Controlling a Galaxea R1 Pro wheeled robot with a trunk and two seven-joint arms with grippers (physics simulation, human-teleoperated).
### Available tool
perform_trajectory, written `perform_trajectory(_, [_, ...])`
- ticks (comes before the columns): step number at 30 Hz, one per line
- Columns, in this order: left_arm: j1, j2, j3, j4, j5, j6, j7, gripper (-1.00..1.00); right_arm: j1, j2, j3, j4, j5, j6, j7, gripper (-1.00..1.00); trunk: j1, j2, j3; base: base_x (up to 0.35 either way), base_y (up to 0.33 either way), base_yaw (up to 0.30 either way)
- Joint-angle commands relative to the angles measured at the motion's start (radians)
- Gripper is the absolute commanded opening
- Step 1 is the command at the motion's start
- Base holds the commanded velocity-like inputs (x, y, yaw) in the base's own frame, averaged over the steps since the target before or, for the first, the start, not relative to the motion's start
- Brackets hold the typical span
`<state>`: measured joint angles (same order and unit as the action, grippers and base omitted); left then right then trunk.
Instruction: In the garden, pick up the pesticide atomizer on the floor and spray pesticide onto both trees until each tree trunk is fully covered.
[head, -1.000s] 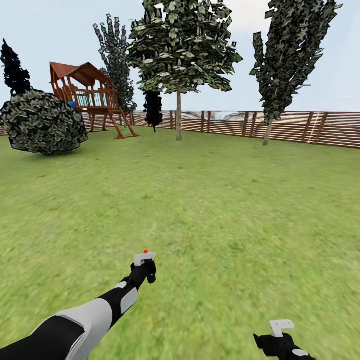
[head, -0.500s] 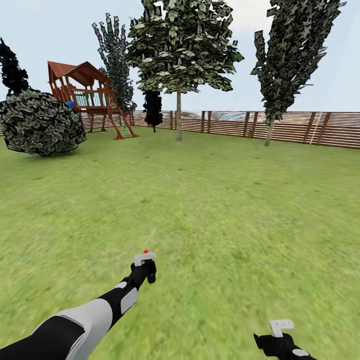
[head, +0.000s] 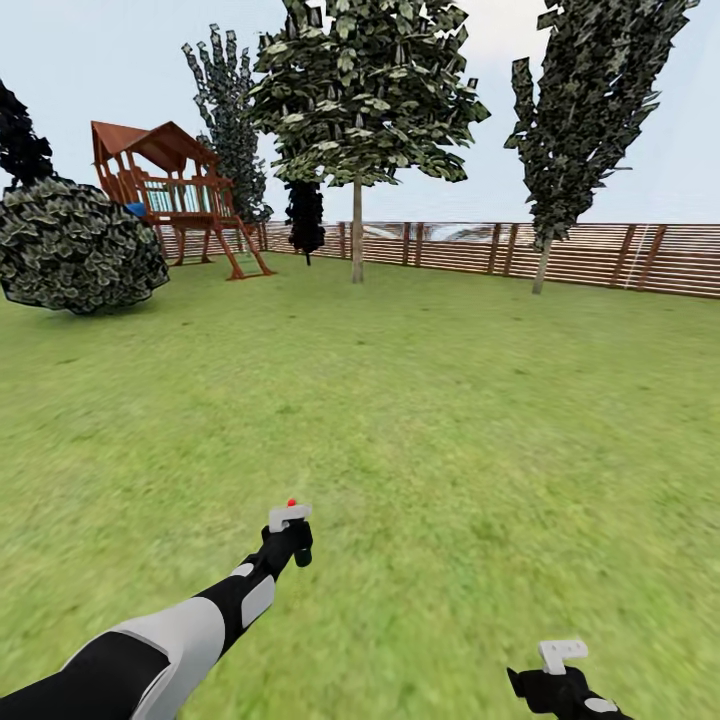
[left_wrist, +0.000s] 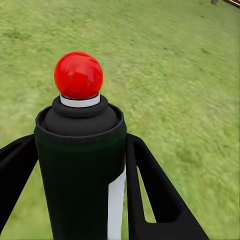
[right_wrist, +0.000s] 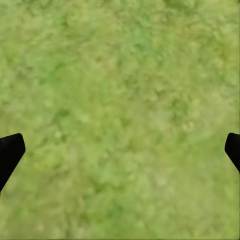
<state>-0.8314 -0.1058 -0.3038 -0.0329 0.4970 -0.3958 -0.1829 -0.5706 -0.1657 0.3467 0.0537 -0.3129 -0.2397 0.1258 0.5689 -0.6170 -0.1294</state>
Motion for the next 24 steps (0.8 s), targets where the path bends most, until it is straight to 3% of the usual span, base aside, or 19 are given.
perform_trajectory(1, [0.0, 0.0, 0.0, 0.0, 0.0, 0.0, 0.0, -1.0, 0.0, 0.0, 0.0, 0.0, 0.0, 0.0, 0.0, 1.0, 0.0, 0.0, 0.0, 0.35, 0.0, 0.0])
perform_trajectory(24, [0.0, 0.0, 0.0, 0.0, 0.0, 0.0, -0.001, -1.0, 0.0, 0.0, 0.0, 0.0, 0.0, 0.0, 0.0, 1.0, 0.0, 0.0, 0.0, 0.35, 0.0, 0.0])
